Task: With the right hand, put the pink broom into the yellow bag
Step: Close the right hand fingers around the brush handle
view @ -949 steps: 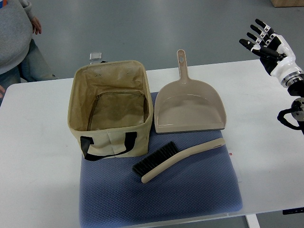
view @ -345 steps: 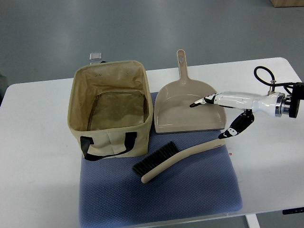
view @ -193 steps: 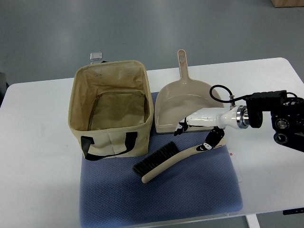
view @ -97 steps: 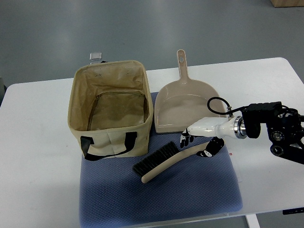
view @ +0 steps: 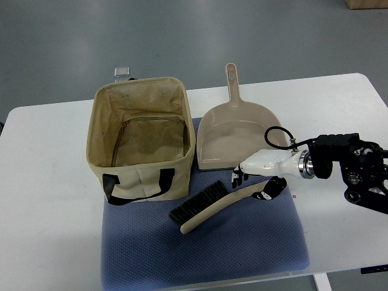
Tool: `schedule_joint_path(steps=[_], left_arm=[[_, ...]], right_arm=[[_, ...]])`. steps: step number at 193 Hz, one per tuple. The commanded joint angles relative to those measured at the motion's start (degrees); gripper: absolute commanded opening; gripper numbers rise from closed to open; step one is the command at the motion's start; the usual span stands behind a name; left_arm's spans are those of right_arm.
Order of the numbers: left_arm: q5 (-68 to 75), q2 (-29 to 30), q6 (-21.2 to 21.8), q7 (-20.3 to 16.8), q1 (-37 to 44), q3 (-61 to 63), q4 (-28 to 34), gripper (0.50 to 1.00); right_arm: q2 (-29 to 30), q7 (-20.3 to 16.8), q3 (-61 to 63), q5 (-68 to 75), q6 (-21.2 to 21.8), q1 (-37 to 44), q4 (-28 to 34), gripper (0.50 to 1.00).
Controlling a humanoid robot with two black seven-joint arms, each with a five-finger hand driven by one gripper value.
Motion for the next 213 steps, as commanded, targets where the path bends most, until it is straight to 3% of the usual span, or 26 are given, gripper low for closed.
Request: schedule_joint_path(steps=[1, 144, 177, 213], left_arm=[[0.0, 0.0, 0.0, 0.0, 0.0, 0.0, 0.0, 1.0], [0.0, 0.0, 0.0, 0.0, 0.0, 0.0, 0.0, 1.0], [0.0, 0.0, 0.0, 0.0, 0.0, 0.0, 0.0, 1.0], [0.0, 0.0, 0.0, 0.0, 0.0, 0.0, 0.0, 1.0]], right_arm=[[0.4, -0.1, 0.0, -0.9, -0.5, -0.4, -0.1, 0.678], [1.8, -0.3, -0.1, -4.1, -2.6, -1.9, -1.6, 0.66], [2.3, -0.3, 0.0, -5.5, -3.0, -2.6, -2.6, 0.513], [2.2, -0.3, 0.4, -6.3, -3.1, -2.9, -3.2, 0.5]])
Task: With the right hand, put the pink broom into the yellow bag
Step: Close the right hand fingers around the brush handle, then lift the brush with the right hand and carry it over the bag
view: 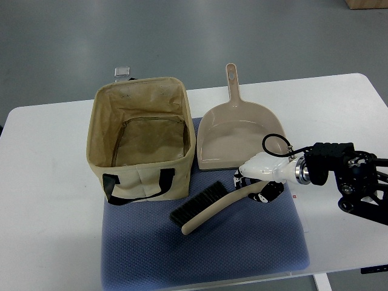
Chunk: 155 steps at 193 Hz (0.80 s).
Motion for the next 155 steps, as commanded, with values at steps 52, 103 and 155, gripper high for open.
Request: schedule_joint_path(steps=[52, 103, 155], left_arm=[[0.0, 0.0, 0.0, 0.0, 0.0, 0.0, 0.0, 1.0], [0.0, 0.0, 0.0, 0.0, 0.0, 0.0, 0.0, 1.0], [0.0, 0.0, 0.0, 0.0, 0.0, 0.0, 0.0, 1.0]], right_arm=[[-3.9, 1.5, 4.4, 0.5, -1.8, 0.9, 0.0, 0.5], [-14.1, 7.8, 9.8, 1.1, -3.0, 3.6, 0.4, 0.5], [-25.0, 12.6, 10.4, 1.2, -5.6, 5.9, 0.0, 0.5]])
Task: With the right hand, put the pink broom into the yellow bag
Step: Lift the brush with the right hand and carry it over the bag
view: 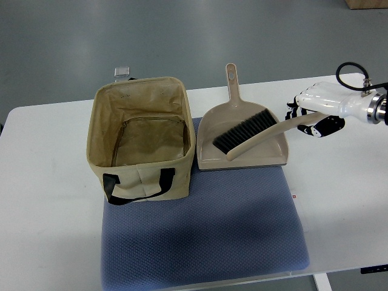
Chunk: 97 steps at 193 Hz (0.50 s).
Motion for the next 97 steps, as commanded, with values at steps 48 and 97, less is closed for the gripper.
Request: schedule_joint_path(steps=[48, 97], left_arm=[[0.0, 0.0, 0.0, 0.0, 0.0, 0.0, 0.0, 1.0], [0.0, 0.0, 0.0, 0.0, 0.0, 0.0, 0.0, 1.0]], right_arm=[[-4.9, 1.3, 0.2, 0.1, 0.1, 11.4, -1.0, 0.5], [9.3, 0.5, -0.3, -0.9, 5.0, 21.4, -4.1, 0.5]])
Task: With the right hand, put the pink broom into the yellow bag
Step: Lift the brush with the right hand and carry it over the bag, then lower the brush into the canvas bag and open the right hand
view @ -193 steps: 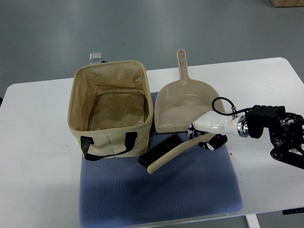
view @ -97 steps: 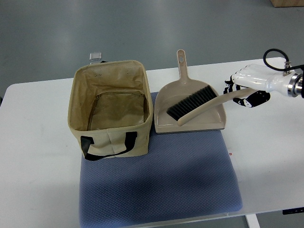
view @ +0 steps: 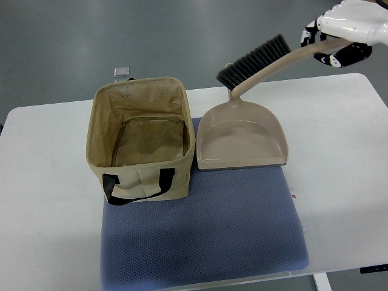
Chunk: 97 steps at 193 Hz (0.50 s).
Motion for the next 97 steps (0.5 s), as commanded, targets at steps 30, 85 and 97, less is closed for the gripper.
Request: schedule_joint_path(steps=[30, 85, 97], left_arm=[[0.0, 0.0, 0.0, 0.0, 0.0, 0.0, 0.0, 1.0], [0.0, 0.0, 0.0, 0.0, 0.0, 0.0, 0.0, 1.0], [0.0, 0.0, 0.0, 0.0, 0.0, 0.0, 0.0, 1.0]], right_arm=[[18.5, -2.2, -1.0, -1.9, 3.6, 5.8, -6.2, 0.5], [33.0, -3.0, -3.9, -6.3, 3.8, 6.0, -14.8, 0.5], [33.9, -3.0, -4.9, -6.3, 3.6, 6.0, -15.4, 0.5]])
